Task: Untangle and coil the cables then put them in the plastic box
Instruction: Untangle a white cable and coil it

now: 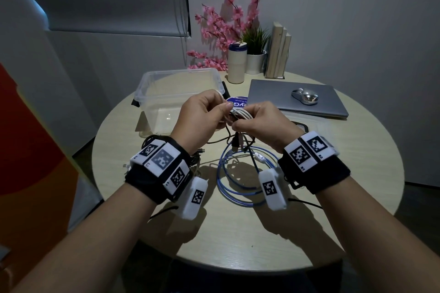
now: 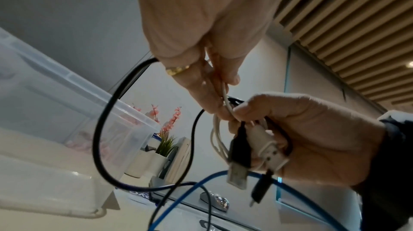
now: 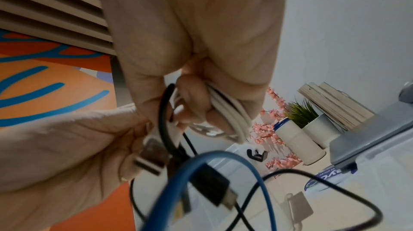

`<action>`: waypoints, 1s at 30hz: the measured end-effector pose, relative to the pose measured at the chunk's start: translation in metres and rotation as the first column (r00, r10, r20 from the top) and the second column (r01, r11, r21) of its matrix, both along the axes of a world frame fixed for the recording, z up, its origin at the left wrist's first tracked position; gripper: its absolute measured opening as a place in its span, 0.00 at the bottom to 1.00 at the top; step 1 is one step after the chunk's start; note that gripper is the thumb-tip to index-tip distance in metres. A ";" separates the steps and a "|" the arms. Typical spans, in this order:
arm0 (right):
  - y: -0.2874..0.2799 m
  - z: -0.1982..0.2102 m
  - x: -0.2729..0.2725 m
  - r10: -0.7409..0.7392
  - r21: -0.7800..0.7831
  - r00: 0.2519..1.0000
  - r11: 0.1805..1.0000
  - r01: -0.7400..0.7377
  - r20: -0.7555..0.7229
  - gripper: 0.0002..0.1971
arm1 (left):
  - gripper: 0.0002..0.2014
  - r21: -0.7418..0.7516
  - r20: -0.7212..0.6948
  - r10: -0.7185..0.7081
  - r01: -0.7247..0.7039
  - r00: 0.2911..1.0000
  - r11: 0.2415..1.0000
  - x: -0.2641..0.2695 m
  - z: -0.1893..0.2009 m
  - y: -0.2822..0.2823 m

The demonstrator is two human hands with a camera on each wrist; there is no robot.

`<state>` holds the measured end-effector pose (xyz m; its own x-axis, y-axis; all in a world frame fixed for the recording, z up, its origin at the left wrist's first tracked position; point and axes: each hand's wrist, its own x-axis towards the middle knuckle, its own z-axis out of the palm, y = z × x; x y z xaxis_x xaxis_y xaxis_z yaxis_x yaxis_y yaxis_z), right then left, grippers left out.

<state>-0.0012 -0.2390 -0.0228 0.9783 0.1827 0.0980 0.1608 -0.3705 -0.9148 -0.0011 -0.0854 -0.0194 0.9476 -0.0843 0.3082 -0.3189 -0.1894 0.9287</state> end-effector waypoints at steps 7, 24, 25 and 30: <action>0.001 -0.004 0.004 0.007 0.050 0.999 0.999 -0.005 -0.038 0.05 | 0.11 0.224 0.090 0.021 -0.041 0.996 0.974 0.001 0.003 0.005; -0.010 -0.004 0.008 -0.030 0.095 0.998 0.995 0.034 -0.048 0.12 | 0.06 0.177 0.018 0.145 -0.146 0.989 0.973 0.014 0.001 0.032; -0.010 -0.004 0.008 -0.036 0.107 0.998 0.993 0.041 -0.050 0.14 | 0.04 0.146 0.009 0.164 -0.163 0.986 0.976 0.015 0.003 0.033; -0.019 -0.001 0.011 -0.065 -0.059 0.998 0.996 0.064 -0.026 0.19 | 0.06 0.350 0.179 0.253 -0.302 0.951 0.887 0.023 0.002 0.046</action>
<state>0.0094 -0.2581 -0.0240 0.9904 0.1237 0.0613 0.1093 -0.4316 -0.8954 0.0215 -0.0390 -0.0169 0.9046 0.0453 0.4239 -0.3118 -0.6079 0.7302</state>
